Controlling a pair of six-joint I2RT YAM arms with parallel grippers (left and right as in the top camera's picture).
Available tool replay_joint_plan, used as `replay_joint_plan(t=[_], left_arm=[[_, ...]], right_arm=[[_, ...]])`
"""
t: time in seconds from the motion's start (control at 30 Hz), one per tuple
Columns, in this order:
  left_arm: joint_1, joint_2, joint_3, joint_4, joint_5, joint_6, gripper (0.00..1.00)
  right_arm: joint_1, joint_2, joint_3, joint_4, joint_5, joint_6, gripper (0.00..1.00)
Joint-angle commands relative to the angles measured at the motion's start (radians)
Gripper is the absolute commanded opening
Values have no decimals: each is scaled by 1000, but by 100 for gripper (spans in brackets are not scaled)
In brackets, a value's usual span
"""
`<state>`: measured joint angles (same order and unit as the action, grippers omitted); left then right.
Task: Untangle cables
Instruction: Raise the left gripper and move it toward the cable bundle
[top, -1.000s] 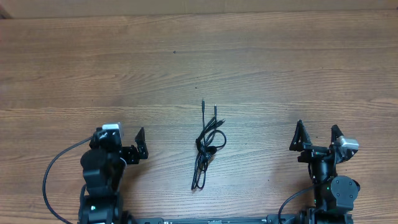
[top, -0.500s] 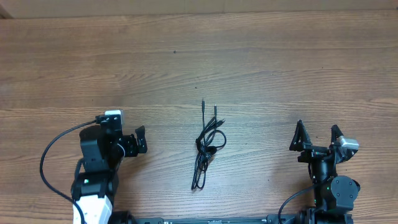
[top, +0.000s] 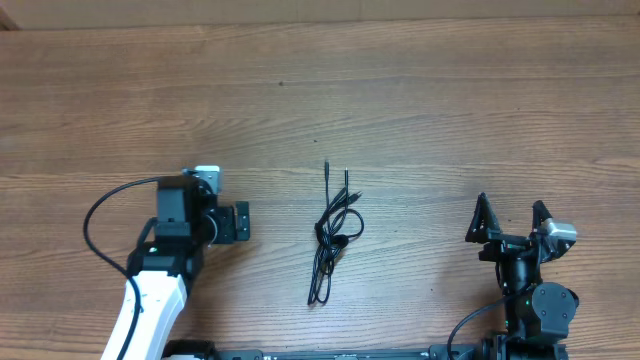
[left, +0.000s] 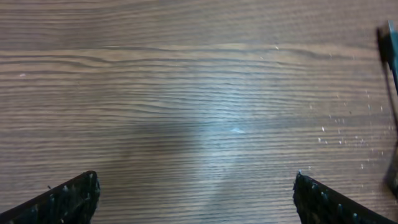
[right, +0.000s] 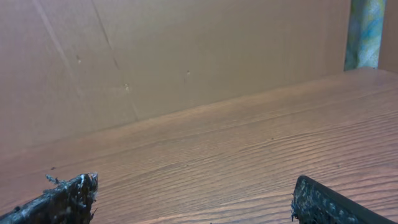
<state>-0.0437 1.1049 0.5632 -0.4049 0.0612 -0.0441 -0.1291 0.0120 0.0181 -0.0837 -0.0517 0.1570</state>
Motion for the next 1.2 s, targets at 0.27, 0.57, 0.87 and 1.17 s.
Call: replay_joint_plan(t=[0.27,0.57,0.87,1.17], left_arm=[[-108,46,35,13,-18,22,100],[-108,46,35,52,22,14,100],[-108,46,35,96,52,14,100],[-108,46,35,96,67,14,100]], right_arm=[[5,-9,-10,2,6,0,100],[5,-9,-10,2,6,0,100],[5,-9,-10,2,6,0,100],[5,-9,-10,2,6,0,100]])
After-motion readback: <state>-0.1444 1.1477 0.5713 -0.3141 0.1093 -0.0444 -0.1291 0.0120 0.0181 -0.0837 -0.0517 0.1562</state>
